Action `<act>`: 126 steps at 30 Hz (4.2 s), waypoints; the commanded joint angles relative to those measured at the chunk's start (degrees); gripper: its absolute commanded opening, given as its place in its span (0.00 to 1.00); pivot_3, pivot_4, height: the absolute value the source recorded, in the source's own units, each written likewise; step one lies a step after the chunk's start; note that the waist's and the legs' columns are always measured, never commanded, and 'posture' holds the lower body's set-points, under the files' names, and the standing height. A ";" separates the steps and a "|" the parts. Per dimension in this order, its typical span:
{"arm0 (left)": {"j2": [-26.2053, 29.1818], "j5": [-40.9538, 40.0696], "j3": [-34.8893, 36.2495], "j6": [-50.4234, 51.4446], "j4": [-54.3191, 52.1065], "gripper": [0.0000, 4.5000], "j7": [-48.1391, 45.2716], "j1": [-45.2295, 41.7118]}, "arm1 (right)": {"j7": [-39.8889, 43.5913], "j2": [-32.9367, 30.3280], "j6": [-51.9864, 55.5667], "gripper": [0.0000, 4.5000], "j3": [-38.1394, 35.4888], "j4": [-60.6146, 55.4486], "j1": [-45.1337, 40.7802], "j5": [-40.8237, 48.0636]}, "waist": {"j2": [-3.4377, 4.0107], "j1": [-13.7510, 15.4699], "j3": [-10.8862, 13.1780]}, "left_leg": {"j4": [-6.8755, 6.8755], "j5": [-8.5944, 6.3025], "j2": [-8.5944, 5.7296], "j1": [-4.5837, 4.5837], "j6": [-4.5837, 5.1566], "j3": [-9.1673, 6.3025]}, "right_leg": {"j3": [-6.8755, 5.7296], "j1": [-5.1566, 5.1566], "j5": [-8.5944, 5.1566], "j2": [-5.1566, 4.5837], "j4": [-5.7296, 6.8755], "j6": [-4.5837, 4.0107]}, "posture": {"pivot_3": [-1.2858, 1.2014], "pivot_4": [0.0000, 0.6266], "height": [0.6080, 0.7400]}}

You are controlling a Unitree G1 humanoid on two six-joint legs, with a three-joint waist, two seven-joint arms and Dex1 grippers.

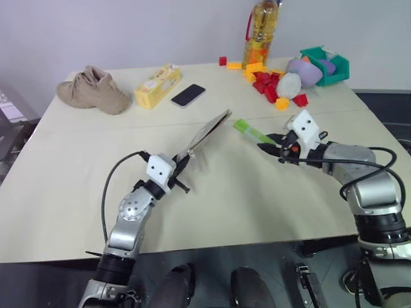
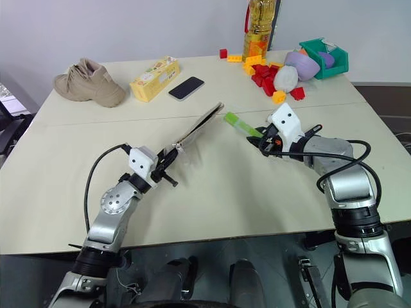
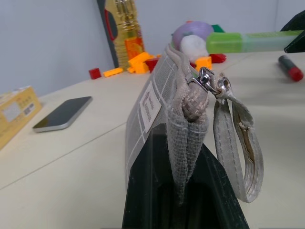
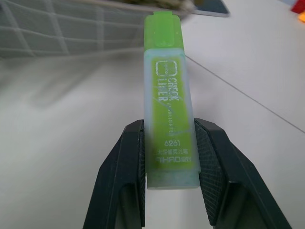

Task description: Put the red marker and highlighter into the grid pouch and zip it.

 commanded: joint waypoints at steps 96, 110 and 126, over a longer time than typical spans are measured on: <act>0.99 5.10 -4.36 -5.52 2.90 0.00 -0.16 -3.89 | -7.36 -4.25 -18.61 0.07 5.27 10.77 -6.55 -9.63 | 0.00 -0.10 -0.01 | 0.74 -0.21 -0.02 -0.18 0.34 0.79 | 0.68 -0.29 -0.02 0.00 0.48 0.22 | 0.52 0.24 1.00; 0.98 4.53 -4.49 -5.59 2.48 0.00 -1.58 -4.37 | 1.88 -8.57 -23.49 0.07 10.31 6.25 -4.05 -15.92 | -0.01 0.17 0.00 | 0.84 -0.24 -0.02 -0.24 0.38 0.78 | 0.71 -0.31 0.00 -0.02 0.47 0.23 | 0.52 0.24 1.00; 6.30 4.10 -9.90 -5.95 -0.57 0.00 -13.67 -5.30 | 10.48 -12.03 -49.60 0.07 18.52 4.62 -6.64 -27.03 | -0.02 0.10 0.00 | 0.83 -0.25 -0.02 -0.27 0.37 0.81 | 0.74 -0.38 0.00 -0.02 0.47 0.23 | 0.52 0.24 1.00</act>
